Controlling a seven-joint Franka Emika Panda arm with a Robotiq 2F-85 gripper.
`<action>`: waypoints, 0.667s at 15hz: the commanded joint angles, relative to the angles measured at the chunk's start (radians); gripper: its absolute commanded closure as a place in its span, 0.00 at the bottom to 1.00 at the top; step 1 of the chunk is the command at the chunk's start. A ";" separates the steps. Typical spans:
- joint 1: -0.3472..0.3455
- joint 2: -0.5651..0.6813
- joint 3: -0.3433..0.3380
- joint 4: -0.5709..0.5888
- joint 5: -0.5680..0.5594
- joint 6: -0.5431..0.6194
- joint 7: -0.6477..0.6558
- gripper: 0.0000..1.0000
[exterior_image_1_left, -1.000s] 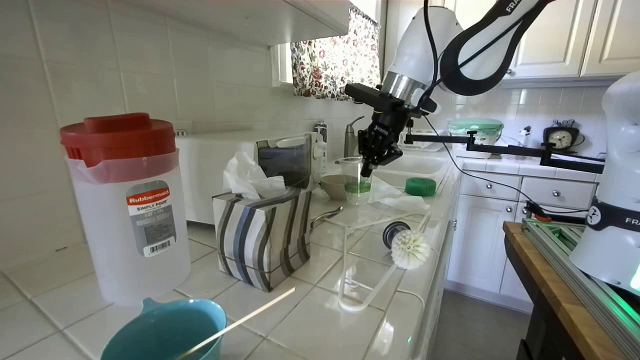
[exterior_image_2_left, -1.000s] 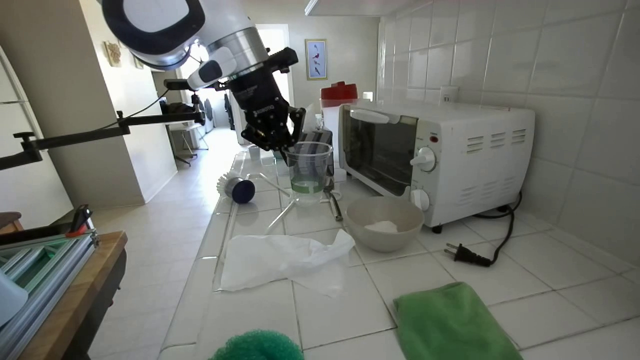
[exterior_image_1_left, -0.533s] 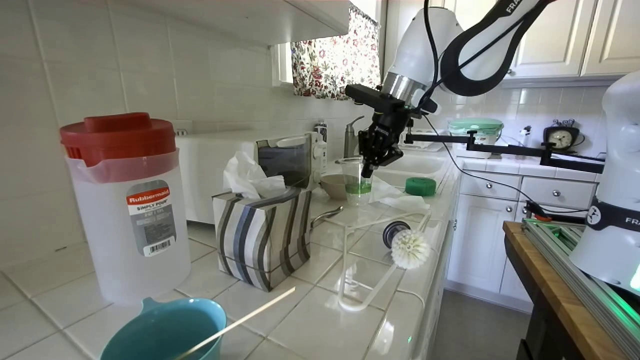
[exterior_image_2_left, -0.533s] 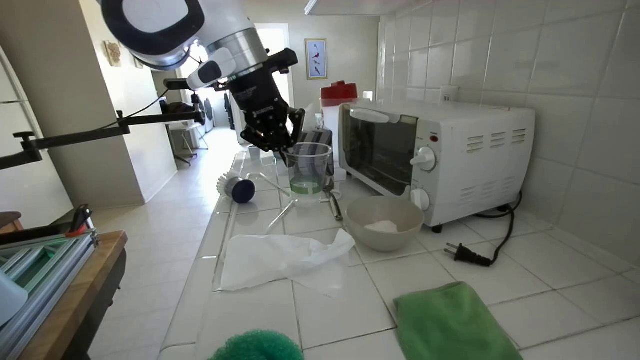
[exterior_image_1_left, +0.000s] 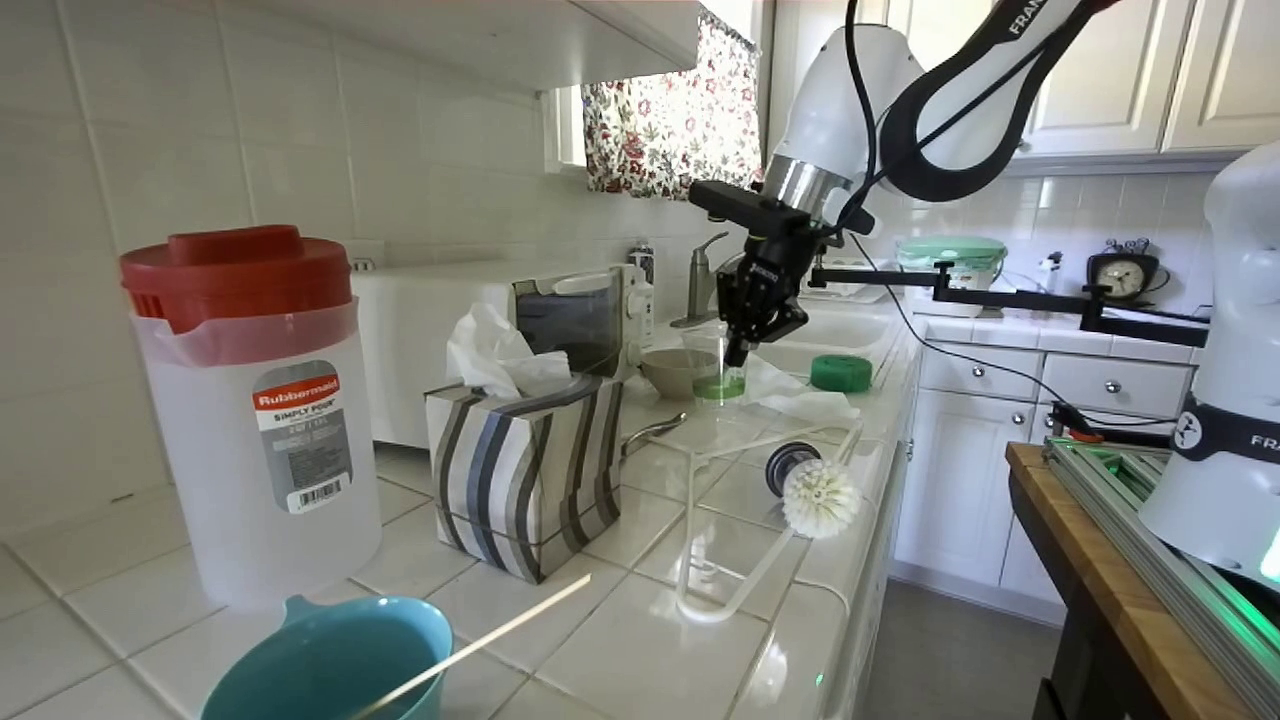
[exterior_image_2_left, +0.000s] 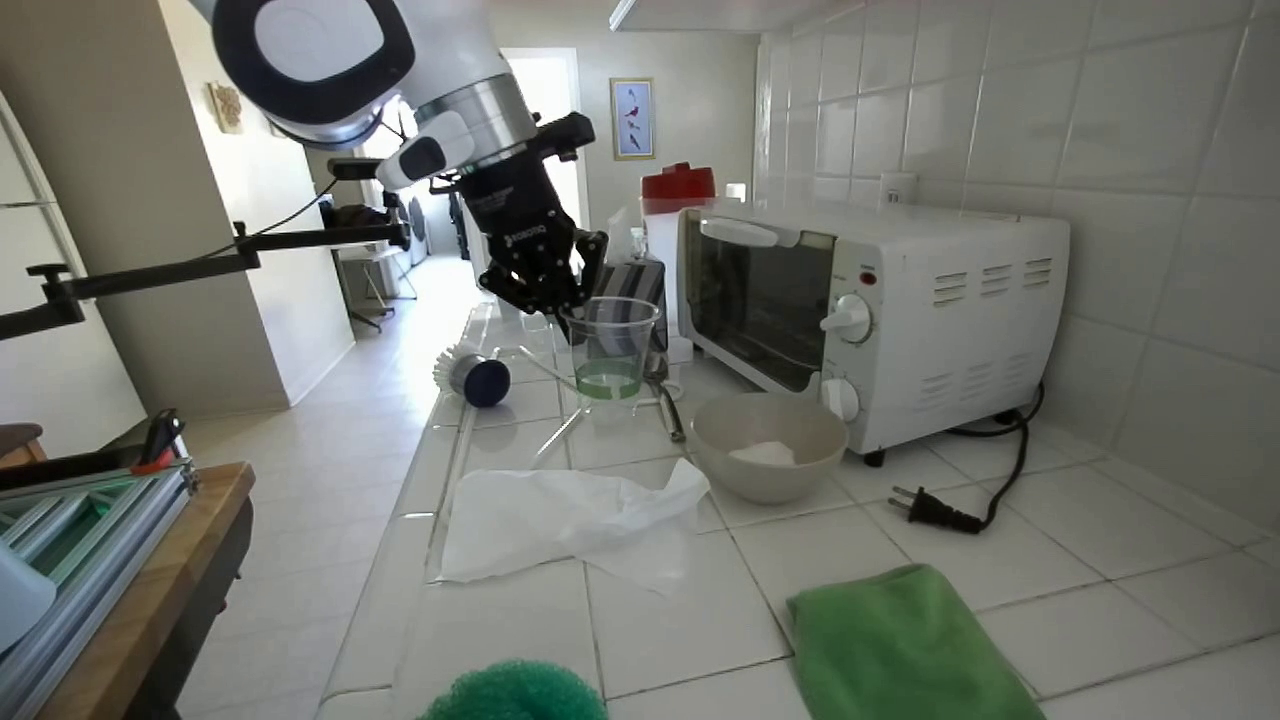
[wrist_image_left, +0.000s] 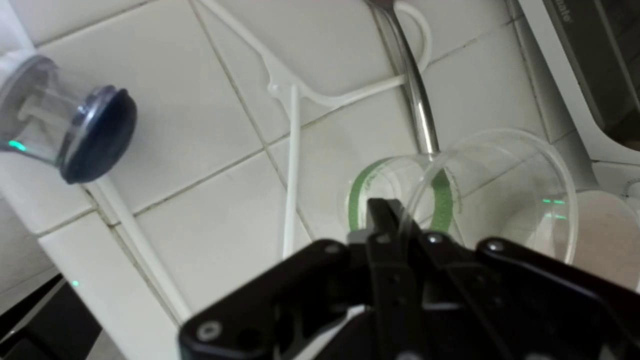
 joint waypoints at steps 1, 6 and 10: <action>-0.007 0.018 0.004 0.011 -0.027 0.014 0.009 0.99; -0.006 0.025 0.005 0.013 -0.028 0.016 0.009 0.99; -0.005 0.041 0.005 0.017 -0.025 0.013 0.007 0.99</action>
